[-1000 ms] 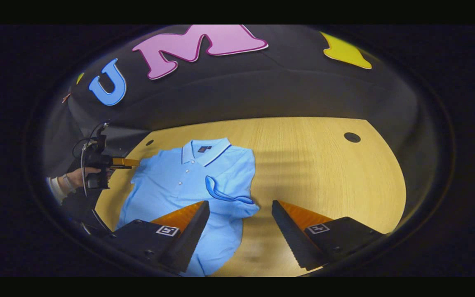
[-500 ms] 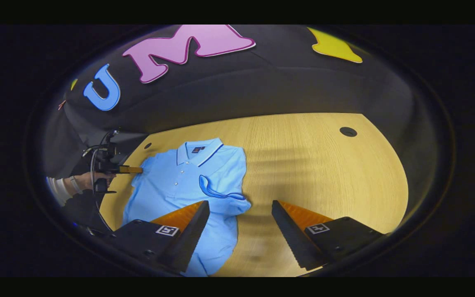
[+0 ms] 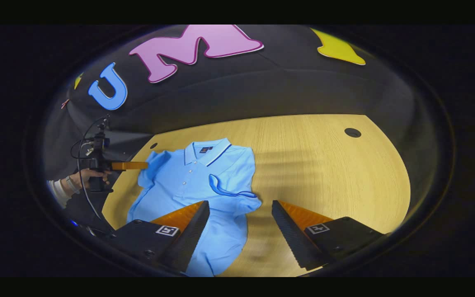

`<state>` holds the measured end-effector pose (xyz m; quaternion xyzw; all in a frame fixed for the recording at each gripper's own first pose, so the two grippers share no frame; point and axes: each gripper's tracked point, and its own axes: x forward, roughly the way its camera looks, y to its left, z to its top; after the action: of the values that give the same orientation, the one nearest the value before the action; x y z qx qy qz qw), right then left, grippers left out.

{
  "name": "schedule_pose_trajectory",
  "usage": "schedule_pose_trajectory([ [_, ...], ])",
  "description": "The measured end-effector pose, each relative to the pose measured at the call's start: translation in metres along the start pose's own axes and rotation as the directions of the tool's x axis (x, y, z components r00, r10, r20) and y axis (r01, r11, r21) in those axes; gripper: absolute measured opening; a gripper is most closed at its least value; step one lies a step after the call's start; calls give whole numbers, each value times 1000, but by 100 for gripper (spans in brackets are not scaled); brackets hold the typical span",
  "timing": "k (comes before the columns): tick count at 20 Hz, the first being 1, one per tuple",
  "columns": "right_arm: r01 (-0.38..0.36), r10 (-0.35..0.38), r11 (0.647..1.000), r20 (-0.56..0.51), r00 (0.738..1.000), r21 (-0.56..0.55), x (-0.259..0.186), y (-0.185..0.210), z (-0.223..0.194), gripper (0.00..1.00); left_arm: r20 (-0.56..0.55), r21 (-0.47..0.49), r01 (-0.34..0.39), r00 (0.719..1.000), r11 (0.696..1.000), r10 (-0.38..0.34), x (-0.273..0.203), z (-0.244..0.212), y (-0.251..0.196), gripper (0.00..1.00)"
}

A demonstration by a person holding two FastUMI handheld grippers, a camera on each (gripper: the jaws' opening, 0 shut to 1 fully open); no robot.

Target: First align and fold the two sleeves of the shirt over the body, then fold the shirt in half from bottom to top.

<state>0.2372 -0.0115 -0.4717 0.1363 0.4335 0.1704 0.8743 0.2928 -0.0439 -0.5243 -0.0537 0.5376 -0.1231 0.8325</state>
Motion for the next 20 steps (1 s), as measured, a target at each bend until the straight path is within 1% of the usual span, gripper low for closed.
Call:
schedule_pose_trajectory([
  [1, 0, 0, 1000, -1, 1000, -5, -1, 2, -2, 96, -25, 29, 4, 1000, 1000, -3, 6, -9, -6, 30],
  [3, 4, -4, 1000, -4, 1000, 4, -4, 5, -8, 96, -46, 30, -11, 999, 999, 12, 5, -18, -11, 68],
  [4, 5, -5, 1000, -3, 1000, 15, -7, 7, -11, 96, -30, 12, -9, 1000, 1000, 9, -1, -16, -14, 87],
  [7, 0, 0, 999, -9, 1000, 40, -20, 15, -28, 96, -3, -11, 14, 1000, 1000, -14, -43, -19, -17, 90],
  [9, -1, 2, 998, -20, 1000, 55, -35, 21, -47, 95, -9, -35, 30, 1000, 999, -30, -84, -42, -17, 92],
  [11, 0, 4, 996, -47, 999, 87, -48, 25, -72, 96, -21, -64, 44, 999, 997, -46, -119, -80, -16, 92],
  [12, 8, -2, 995, -57, 998, 99, -54, 26, -86, 96, -47, -73, 51, 997, 996, -55, -134, -107, -16, 92],
  [14, 31, -20, 992, -91, 996, 122, -66, 27, -118, 96, -106, -72, 42, 993, 997, -49, -154, -163, -12, 92],
  [16, 44, -25, 986, -121, 992, 159, -78, 33, -150, 96, -160, -104, 59, 984, 993, -75, -167, -214, -19, 92],
  [17, 49, -24, 982, -139, 990, 181, -84, 36, -166, 96, -180, -141, 80, 978, 987, -105, -168, -235, -28, 92],
  [18, 54, -23, 978, -156, 987, 203, -89, 39, -182, 95, -194, -173, 100, 972, 980, -133, -170, -250, -35, 92],
  [20, 79, -31, 968, -198, 980, 240, -99, 42, -214, 96, -215, -208, 119, 963, 971, -165, -168, -270, -43, 92],
])
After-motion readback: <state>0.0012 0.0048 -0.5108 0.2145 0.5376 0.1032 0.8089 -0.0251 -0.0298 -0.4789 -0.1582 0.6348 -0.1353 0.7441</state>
